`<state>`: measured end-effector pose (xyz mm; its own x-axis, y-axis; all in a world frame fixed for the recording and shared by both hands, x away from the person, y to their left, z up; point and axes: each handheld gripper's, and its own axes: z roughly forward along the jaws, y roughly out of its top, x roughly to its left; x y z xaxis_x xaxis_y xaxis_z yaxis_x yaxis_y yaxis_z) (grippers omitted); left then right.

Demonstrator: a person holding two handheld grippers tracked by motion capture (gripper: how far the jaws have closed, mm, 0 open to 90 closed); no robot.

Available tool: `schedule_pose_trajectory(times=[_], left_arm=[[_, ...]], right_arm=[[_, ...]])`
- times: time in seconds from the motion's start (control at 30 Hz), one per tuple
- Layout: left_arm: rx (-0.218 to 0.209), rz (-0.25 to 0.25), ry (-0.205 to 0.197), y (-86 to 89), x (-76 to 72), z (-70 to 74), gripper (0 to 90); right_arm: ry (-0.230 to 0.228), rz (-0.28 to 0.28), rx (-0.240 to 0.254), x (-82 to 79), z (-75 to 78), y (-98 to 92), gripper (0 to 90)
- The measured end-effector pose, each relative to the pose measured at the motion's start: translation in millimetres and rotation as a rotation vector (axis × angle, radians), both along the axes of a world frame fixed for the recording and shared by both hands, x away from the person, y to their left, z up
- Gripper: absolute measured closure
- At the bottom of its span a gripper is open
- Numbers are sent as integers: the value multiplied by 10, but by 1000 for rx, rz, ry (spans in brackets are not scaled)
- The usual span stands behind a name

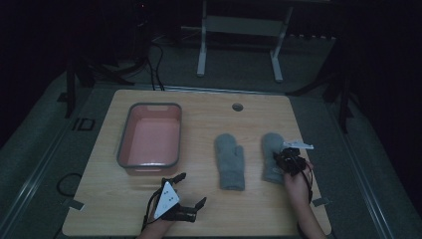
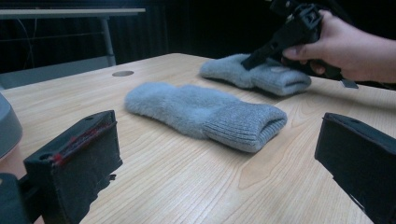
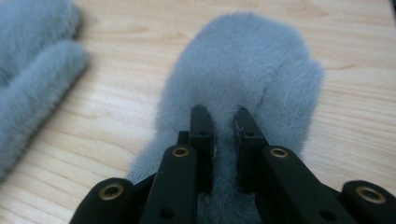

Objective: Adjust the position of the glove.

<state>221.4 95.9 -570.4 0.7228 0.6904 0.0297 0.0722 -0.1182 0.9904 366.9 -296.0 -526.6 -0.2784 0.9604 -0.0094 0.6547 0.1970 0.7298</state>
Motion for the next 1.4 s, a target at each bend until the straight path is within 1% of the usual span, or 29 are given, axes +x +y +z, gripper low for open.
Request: schedule_pose_trajectory(times=[0.07,0.17,0.2,0.33,0.43,0.6,0.63,0.8,0.9,1.03,1.13,1.3,1.33,1.4], left_arm=[[0,0,0,0,0,0,3],[-2,1,0,2,0,0,3],[-3,0,0,2,0,-1,3],[-2,-1,0,1,0,0,3],[-2,-2,0,1,0,0,3],[-1,-3,1,2,2,0,3],[0,-3,2,2,2,0,3],[0,-3,1,1,2,0,3],[1,-4,2,1,3,1,3],[0,-3,1,1,2,0,3],[0,-4,1,1,2,0,3],[1,-5,0,1,1,0,3],[3,-5,-1,2,1,0,3],[5,-6,0,2,1,1,3]], right_arm=[[-1,-13,10,-15,70,12,815],[-18,-20,15,-41,181,55,815],[-20,-19,21,-47,226,78,815],[-32,-15,18,-53,344,155,815],[-42,-9,29,-59,426,216,815],[-64,19,37,-79,550,345,815],[-64,25,45,-81,572,372,815],[-86,64,48,-101,677,556,815],[-88,88,55,-115,728,685,815],[-91,123,65,-143,770,867,815],[-86,141,78,-168,770,993,815],[-52,155,102,-201,709,1183,815],[-44,157,100,-209,697,1216,815],[-41,156,102,-223,676,1274,814]])
